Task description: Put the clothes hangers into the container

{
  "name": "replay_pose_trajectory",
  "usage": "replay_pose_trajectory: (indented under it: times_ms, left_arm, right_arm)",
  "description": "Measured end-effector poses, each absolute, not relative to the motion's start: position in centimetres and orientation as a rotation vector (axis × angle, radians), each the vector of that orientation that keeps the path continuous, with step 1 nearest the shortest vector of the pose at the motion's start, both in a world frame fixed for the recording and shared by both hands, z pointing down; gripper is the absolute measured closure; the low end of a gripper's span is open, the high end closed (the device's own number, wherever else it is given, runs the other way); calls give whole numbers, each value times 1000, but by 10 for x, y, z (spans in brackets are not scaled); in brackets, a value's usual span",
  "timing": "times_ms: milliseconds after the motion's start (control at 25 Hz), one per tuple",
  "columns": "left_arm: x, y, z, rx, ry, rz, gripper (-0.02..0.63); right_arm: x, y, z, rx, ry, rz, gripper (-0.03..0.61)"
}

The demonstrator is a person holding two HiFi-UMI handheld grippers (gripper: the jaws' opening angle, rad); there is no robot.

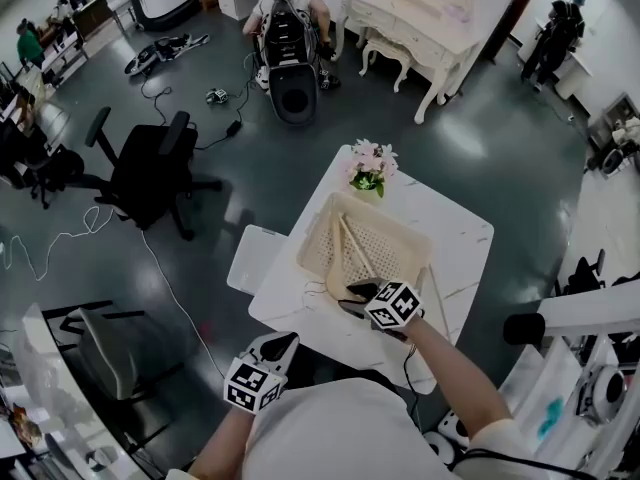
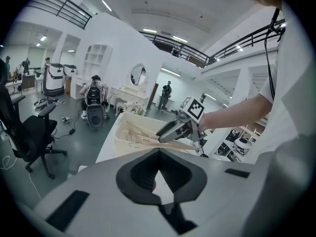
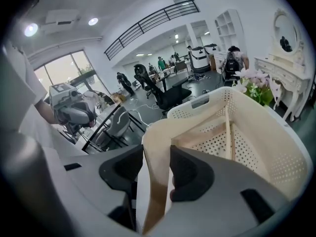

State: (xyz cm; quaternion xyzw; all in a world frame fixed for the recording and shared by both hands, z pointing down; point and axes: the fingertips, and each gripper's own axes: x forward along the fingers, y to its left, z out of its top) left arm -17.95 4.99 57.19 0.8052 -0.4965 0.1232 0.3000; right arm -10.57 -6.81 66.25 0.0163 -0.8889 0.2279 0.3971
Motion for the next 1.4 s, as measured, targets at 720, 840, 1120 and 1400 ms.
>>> replay_pose_trajectory:
  times_ms: [720, 840, 1120, 1400]
  left_arm:
    - [-199, 34, 579, 2147, -1257, 343, 606]
    - [-193, 26, 577, 2180, -1230, 349, 606]
    - [-171, 14, 571, 2239, -1193, 356, 606]
    - [-141, 14, 568, 2275, -1154, 357, 606]
  right_arm:
    - [-111, -98, 685, 108, -2153, 576, 371]
    - [-103, -106, 669, 150, -2200, 582, 370]
    - [-63, -111, 634, 298, -2310, 691, 373]
    - [-31, -99, 605, 430, -2415, 803, 397]
